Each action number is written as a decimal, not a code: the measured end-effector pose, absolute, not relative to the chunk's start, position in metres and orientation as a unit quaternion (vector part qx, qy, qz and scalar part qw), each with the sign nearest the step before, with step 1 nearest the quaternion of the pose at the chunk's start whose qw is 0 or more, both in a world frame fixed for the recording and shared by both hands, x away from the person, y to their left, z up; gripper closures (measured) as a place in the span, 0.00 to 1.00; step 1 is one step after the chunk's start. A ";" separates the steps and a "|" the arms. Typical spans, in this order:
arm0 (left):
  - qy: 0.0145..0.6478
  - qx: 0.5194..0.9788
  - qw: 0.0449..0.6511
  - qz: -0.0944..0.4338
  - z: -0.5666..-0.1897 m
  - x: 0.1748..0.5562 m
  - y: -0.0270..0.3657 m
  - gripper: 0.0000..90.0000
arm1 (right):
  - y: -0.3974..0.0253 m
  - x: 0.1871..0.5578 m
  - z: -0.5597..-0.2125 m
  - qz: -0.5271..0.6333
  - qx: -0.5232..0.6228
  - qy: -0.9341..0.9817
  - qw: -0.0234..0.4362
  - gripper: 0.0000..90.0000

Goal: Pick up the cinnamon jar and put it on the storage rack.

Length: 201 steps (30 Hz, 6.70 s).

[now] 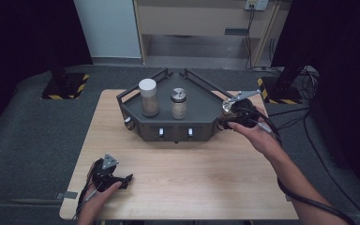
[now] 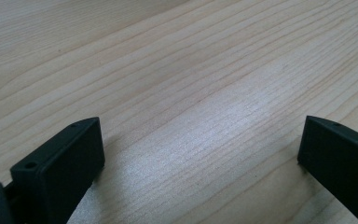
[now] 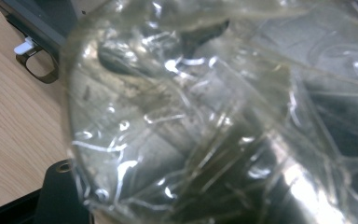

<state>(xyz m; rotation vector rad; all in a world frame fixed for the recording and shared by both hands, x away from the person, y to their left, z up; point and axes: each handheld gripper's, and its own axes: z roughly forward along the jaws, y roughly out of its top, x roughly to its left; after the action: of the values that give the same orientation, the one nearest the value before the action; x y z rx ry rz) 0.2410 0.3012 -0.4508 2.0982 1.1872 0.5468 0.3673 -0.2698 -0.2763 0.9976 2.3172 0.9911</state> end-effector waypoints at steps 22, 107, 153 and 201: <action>0.452 0.803 0.329 0.208 -0.451 0.242 0.302 0.00 | -0.256 0.392 -0.277 0.353 0.361 0.837 0.211 0.34; 0.451 0.803 0.328 0.209 -0.451 0.242 0.302 0.00 | -0.206 0.457 -0.287 0.354 0.378 0.833 0.193 0.34; 0.451 0.803 0.330 0.210 -0.451 0.241 0.302 0.00 | -0.211 0.450 -0.299 0.379 0.376 0.823 0.191 0.10; 0.457 0.799 0.327 0.212 -0.451 0.239 0.300 0.00 | -0.261 0.383 -0.305 0.402 0.376 0.806 0.217 0.05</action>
<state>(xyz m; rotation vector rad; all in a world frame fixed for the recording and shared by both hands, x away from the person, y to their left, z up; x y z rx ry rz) 0.2391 0.2997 -0.4512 2.0930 1.1971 0.5556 0.3827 -0.2609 -0.3053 1.0403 2.2340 1.1138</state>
